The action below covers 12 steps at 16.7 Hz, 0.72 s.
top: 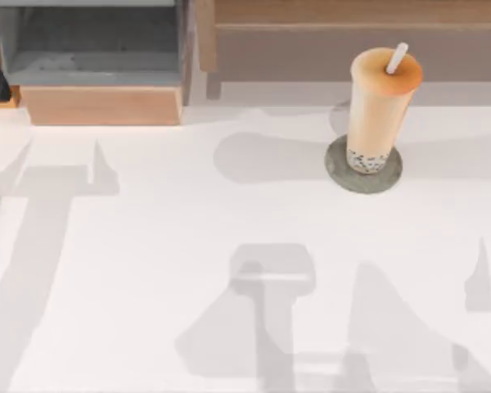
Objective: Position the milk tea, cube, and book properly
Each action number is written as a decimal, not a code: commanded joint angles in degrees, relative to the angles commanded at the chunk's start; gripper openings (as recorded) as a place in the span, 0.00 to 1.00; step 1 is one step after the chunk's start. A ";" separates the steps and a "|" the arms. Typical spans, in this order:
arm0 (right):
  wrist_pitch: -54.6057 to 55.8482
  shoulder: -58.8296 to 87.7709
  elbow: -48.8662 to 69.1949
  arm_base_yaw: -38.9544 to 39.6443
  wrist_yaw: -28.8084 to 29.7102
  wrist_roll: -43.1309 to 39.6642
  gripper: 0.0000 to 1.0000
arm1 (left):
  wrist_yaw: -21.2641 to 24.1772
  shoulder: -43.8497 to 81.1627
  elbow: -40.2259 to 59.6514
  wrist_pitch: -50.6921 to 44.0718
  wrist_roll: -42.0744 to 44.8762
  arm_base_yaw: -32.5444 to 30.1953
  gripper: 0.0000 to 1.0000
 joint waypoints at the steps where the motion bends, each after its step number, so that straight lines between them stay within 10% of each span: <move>1: 0.00 0.00 0.00 0.00 0.00 0.00 1.00 | -0.51 6.02 3.67 1.83 0.01 -0.69 1.00; 12: 0.00 0.00 0.00 0.00 0.00 0.00 1.00 | -5.02 56.40 35.50 18.36 0.07 -6.13 1.00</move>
